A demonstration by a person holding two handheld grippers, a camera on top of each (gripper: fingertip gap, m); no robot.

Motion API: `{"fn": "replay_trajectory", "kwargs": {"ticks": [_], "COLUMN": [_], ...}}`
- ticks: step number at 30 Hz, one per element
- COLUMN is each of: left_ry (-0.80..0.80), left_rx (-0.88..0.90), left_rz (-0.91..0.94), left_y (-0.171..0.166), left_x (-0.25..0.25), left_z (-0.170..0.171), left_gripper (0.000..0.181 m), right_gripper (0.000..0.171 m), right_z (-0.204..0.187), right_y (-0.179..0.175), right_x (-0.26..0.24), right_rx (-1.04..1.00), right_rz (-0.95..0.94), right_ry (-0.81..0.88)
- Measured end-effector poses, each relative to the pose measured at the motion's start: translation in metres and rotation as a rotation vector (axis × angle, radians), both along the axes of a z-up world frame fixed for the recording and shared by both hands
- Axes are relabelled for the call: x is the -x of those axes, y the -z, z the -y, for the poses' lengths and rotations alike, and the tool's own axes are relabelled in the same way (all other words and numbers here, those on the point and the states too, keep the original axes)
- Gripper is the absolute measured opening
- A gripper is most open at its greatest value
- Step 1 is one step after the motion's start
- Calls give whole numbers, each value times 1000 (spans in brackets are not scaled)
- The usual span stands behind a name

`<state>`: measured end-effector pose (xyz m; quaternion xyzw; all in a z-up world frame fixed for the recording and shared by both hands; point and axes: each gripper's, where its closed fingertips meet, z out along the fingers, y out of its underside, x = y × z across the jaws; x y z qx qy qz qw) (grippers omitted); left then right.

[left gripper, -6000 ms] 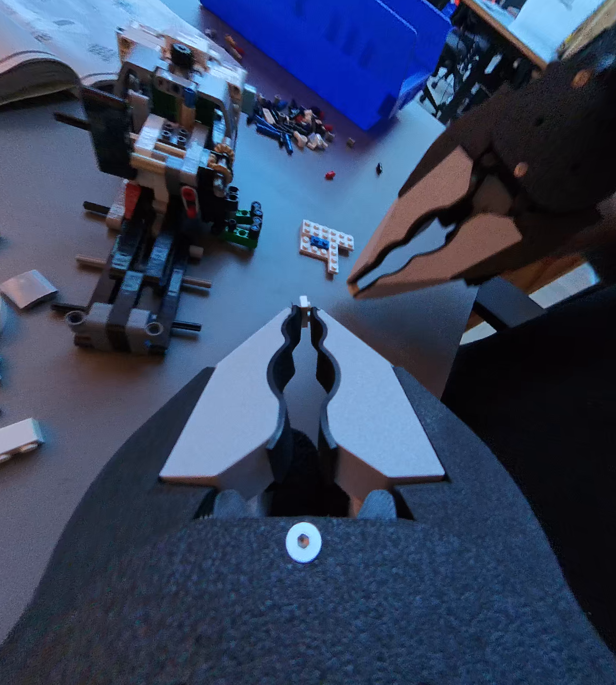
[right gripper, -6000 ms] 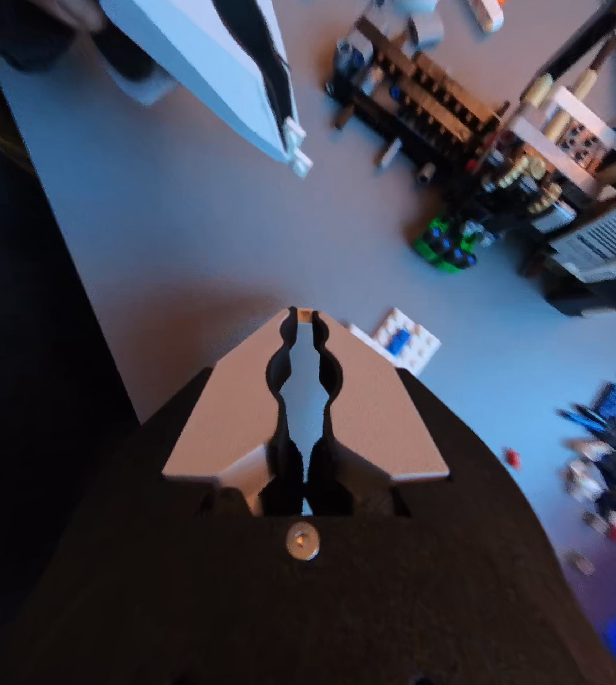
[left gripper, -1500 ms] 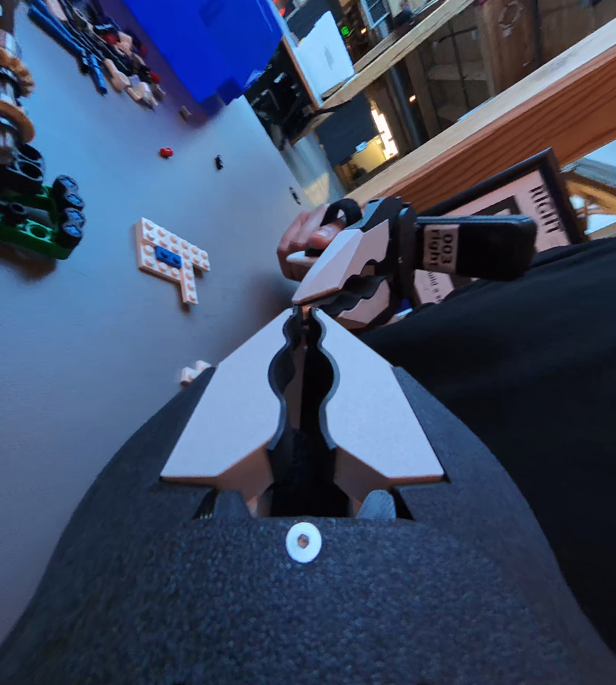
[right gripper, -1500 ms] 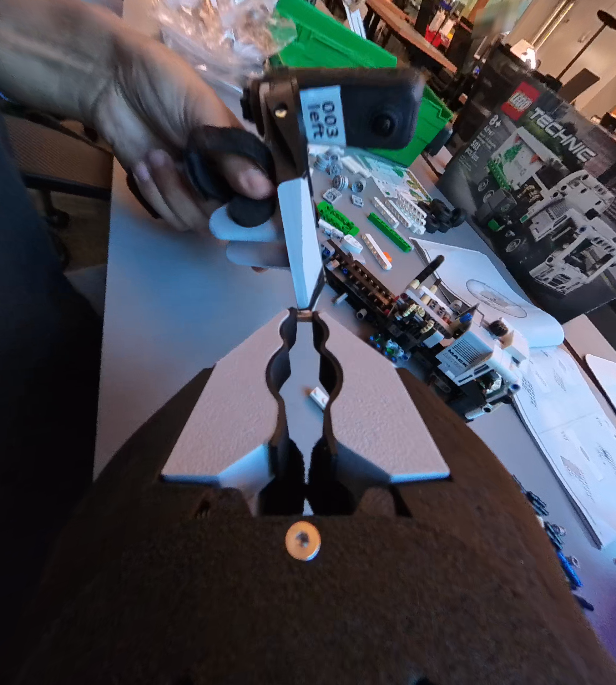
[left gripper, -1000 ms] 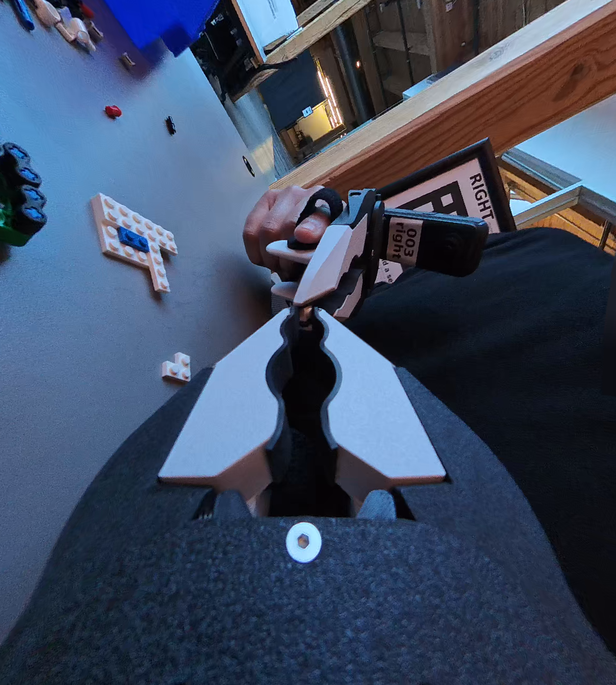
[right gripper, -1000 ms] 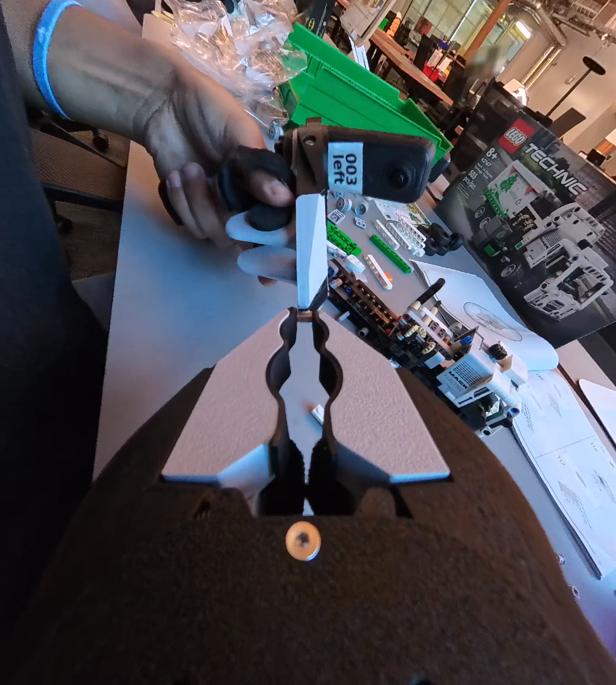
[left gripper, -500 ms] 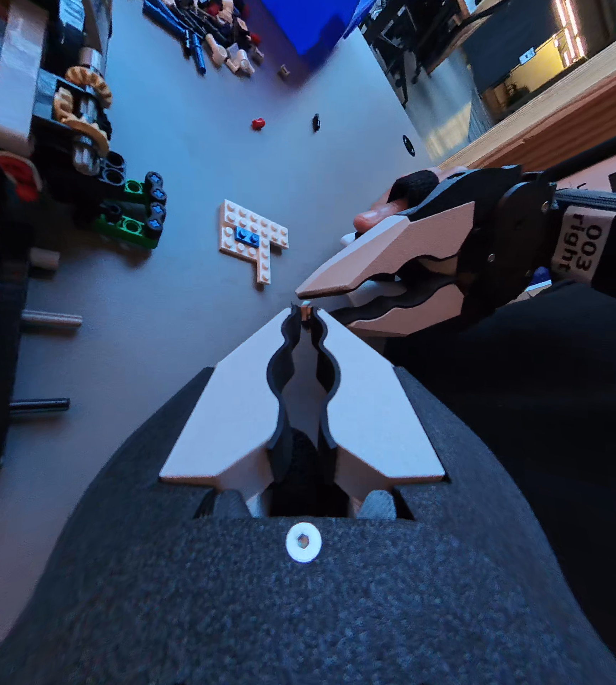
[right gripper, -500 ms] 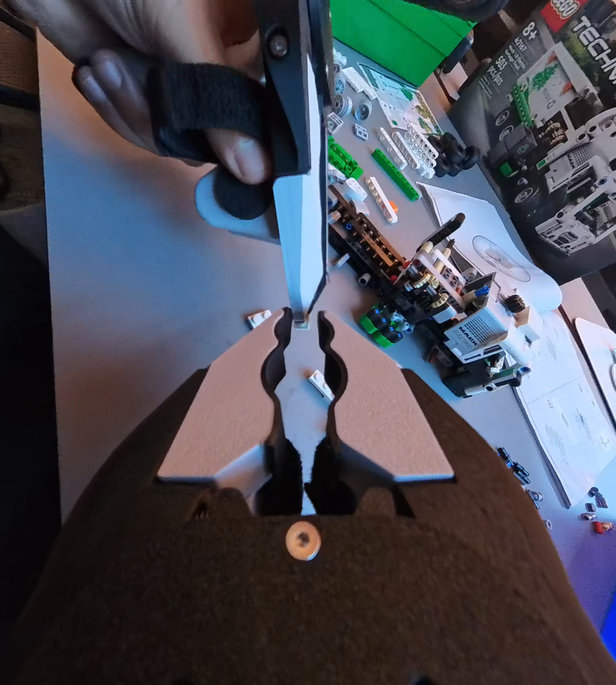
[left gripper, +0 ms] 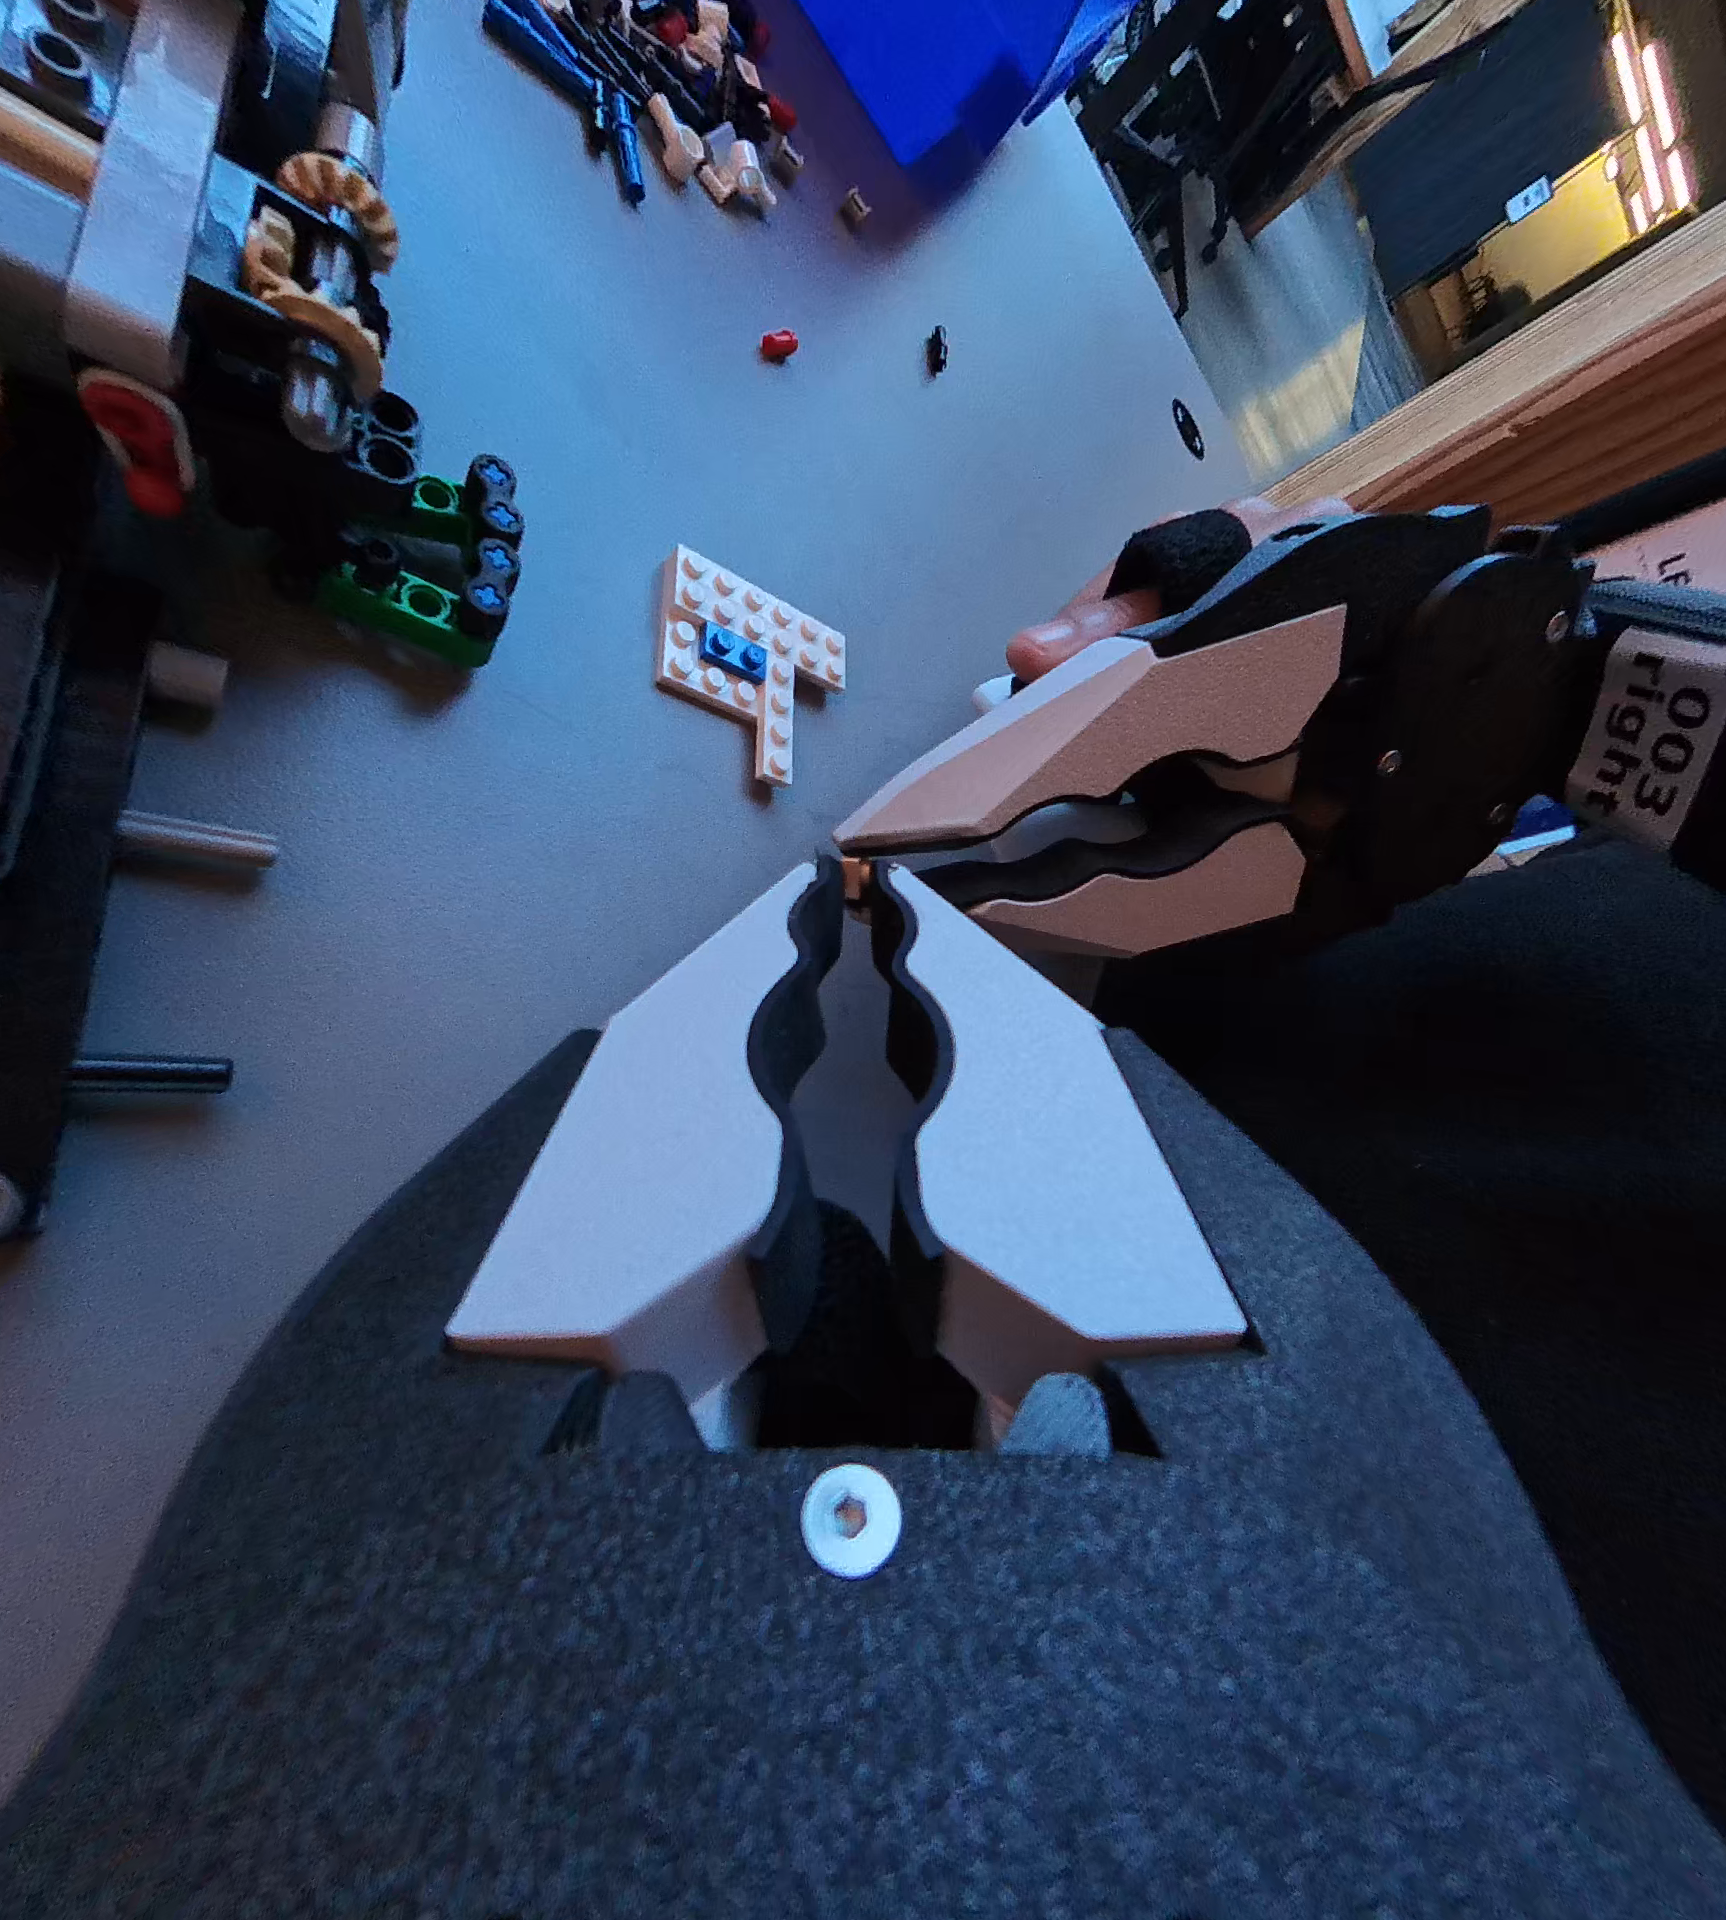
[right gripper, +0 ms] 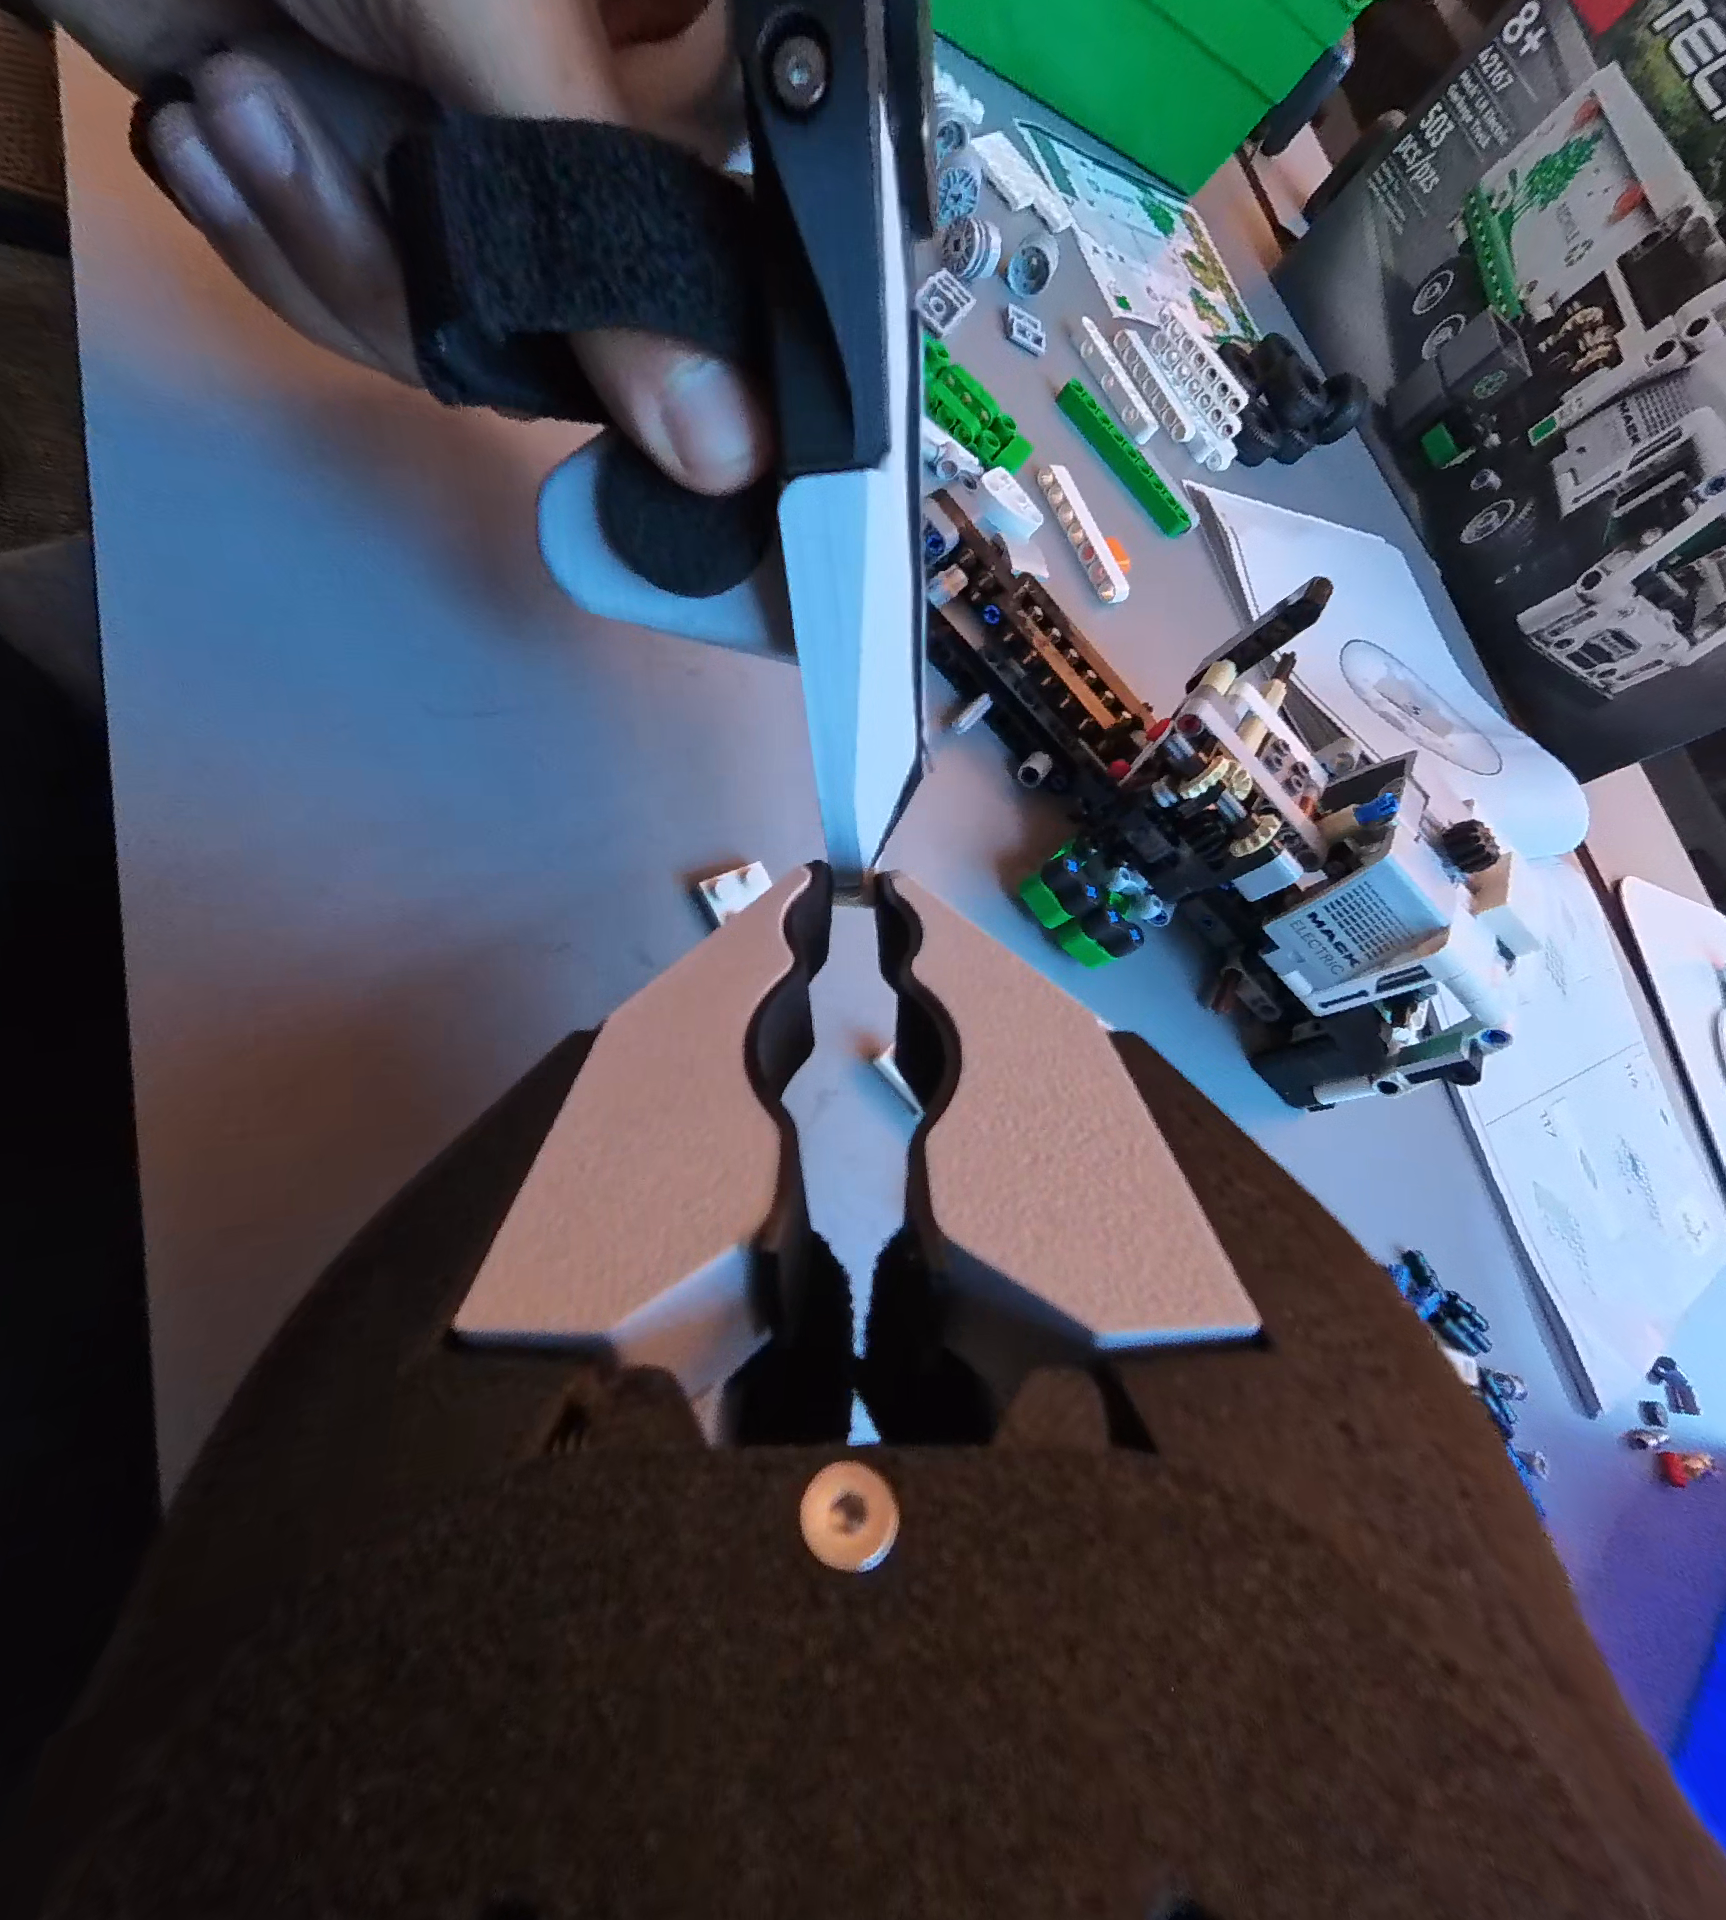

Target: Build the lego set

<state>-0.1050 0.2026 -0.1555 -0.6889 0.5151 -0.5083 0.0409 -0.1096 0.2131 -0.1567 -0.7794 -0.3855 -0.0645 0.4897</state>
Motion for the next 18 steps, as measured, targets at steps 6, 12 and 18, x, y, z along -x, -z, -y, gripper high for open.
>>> {"fn": "replay_trajectory", "kwargs": {"ticks": [6,12,18], "left_ry": [42,191,309], "left_rx": [-26,-409,-581], "left_rz": [58,61,26], "left_y": [-6,14,32], "left_x": [4,26,17], "left_z": [0,-13,-4], "left_gripper": [12,32,34], "right_gripper": [7,6,7], "right_z": [3,17,25], "right_y": [-2,9,6], "right_x": [-2,-12,-9], "right_rx": [8,90,115], "right_rz": [-37,-125,-212], "right_ry": [9,28,6]}}
